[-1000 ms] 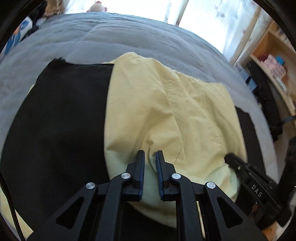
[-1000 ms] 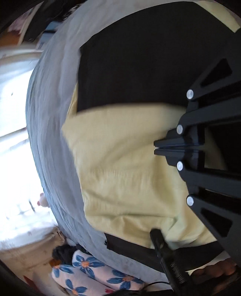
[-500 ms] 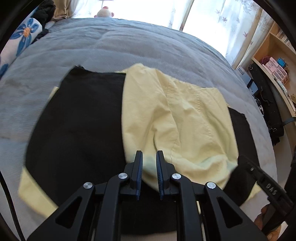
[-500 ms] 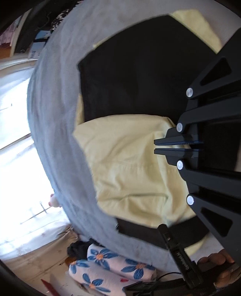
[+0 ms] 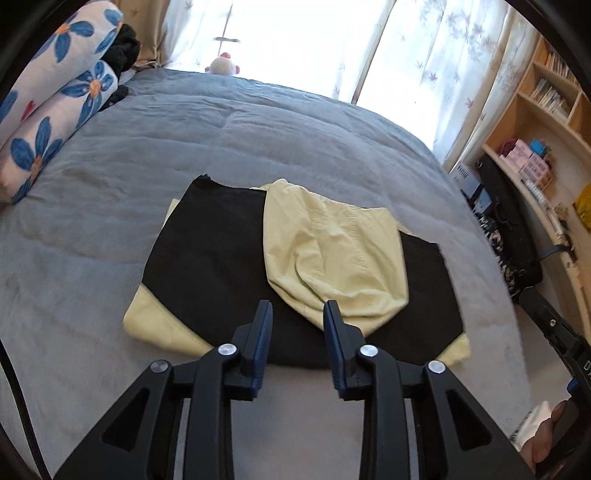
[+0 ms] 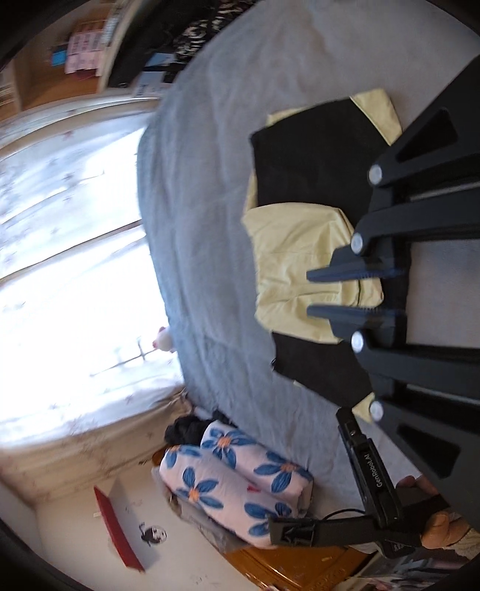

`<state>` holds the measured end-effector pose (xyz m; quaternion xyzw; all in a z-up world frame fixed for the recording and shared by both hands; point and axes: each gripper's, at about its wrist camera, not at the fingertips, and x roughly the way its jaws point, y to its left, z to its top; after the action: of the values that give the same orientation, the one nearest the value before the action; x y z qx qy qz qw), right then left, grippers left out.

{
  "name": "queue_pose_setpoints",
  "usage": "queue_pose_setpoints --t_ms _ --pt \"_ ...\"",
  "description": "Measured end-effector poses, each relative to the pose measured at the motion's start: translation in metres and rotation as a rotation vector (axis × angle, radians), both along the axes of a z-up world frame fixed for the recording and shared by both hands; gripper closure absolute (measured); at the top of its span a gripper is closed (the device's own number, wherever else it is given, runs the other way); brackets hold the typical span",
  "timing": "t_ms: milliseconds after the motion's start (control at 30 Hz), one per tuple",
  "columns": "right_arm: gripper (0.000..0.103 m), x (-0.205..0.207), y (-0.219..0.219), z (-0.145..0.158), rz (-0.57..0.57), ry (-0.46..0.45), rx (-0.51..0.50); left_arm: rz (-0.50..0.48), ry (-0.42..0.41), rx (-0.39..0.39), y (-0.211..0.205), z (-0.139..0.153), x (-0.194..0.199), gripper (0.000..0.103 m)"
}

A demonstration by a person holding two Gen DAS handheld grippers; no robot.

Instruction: Fold large clothes

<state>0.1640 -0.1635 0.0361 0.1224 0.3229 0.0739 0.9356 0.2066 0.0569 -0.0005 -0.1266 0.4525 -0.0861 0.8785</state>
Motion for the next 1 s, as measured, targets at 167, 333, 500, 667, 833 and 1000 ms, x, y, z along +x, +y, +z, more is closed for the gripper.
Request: queue_pose_setpoints --t_ms 167,333,500,667,833,1000 --pt "0.072 -0.041 0.008 0.030 0.010 -0.067 -0.061 -0.013 -0.033 -0.004 0.007 0.023 -0.045 0.073" --pt "0.072 -0.067 0.020 0.043 0.033 -0.073 -0.116 -0.030 -0.057 0.005 0.009 0.037 -0.079 0.069" --pt "0.072 -0.091 0.032 0.050 0.053 -0.091 -0.170 -0.041 -0.085 0.022 0.009 0.042 -0.103 0.056" --pt "0.071 -0.089 0.033 0.029 0.029 -0.059 -0.215 -0.040 -0.057 0.030 0.010 0.022 -0.103 0.056" --pt "0.071 -0.073 0.024 -0.010 -0.052 -0.053 -0.231 -0.036 0.019 -0.119 0.022 -0.021 -0.081 0.055" --pt "0.071 -0.050 0.025 -0.037 -0.070 -0.041 -0.243 0.041 0.064 -0.342 0.049 -0.084 -0.051 0.055"
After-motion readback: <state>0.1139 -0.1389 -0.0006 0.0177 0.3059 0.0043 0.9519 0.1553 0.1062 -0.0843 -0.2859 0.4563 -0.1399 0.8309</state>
